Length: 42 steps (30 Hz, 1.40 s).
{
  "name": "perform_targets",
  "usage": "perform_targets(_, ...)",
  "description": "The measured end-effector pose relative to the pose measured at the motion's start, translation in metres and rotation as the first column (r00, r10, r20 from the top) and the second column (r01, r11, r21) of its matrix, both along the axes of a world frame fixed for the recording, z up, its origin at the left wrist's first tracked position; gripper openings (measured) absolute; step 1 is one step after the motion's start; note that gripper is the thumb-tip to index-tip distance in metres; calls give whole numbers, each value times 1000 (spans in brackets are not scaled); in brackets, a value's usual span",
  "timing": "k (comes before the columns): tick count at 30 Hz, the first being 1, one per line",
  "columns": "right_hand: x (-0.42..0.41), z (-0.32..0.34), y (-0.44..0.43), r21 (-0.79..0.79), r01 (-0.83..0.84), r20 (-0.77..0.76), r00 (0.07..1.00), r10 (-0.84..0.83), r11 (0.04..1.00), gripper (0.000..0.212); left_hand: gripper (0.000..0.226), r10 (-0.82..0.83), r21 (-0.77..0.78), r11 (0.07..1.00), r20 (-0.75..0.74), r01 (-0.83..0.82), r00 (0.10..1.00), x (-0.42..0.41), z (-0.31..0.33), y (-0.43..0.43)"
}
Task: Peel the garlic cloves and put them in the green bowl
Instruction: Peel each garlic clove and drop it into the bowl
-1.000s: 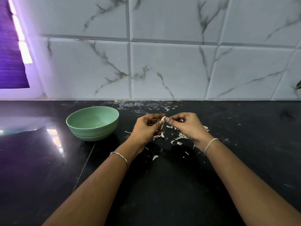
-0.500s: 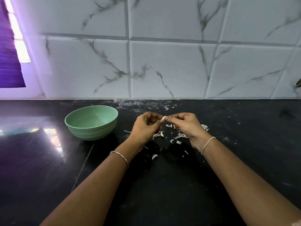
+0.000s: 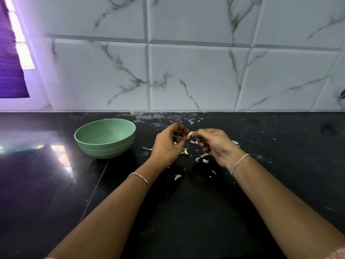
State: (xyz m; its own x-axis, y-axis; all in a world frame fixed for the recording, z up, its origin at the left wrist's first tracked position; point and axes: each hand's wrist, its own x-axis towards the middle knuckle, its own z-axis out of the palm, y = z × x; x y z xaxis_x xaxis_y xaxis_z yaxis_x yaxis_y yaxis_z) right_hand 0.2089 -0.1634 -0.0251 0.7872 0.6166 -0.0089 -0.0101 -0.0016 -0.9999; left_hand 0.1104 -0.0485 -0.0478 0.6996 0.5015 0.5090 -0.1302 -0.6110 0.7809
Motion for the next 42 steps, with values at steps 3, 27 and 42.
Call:
perform_targets(3, 0, 0, 0, -3, 0, 12, 1000, 0, 1000, 14, 13, 17, 7, 1000, 3, -17, 1000, 1, -1, 1)
perform_targets(27, 4, -4, 1, 147, -150, -169, 970, 175, 978, 4, 14, 201, 143, 970, -14, -197, 980, -2, 1, -2)
perform_targets(42, -11, -5, 2, 19, 27, 273, 961, -31, 999, 4, 20, 300, 303, 914, -62, -269, 952, -5, 1, -5)
